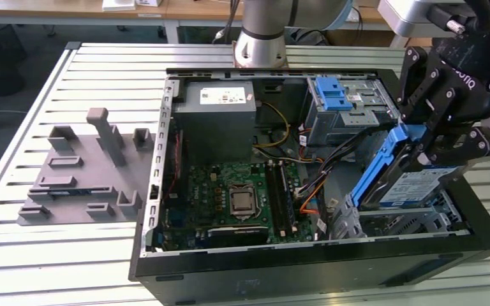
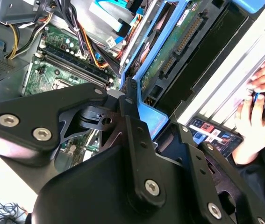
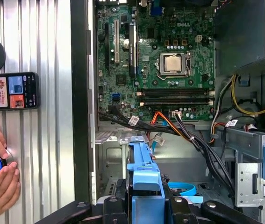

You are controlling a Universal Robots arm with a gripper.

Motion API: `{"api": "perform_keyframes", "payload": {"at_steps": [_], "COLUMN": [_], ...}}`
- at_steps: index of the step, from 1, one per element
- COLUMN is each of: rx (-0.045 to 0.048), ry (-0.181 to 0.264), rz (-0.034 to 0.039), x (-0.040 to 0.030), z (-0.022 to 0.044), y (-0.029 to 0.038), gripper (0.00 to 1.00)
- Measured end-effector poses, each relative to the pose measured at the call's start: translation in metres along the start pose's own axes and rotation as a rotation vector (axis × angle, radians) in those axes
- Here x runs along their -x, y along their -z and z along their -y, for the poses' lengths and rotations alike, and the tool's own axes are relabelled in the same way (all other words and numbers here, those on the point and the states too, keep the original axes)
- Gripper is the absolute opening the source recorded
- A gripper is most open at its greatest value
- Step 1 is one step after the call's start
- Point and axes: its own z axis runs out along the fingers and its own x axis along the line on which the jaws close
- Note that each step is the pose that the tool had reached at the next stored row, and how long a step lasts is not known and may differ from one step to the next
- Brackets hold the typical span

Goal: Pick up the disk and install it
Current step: 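Insert the disk into the insertion slot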

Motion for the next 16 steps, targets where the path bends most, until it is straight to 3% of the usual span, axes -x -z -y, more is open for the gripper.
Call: {"api": "perform_keyframes", "payload": {"at_steps": [16], "rx": [0.0001], "ry": [0.0], "rz": [0.0042], "x": [-0.0007], "z": [-0.0001], "y": [-0.0106], "gripper": [0.36]}}
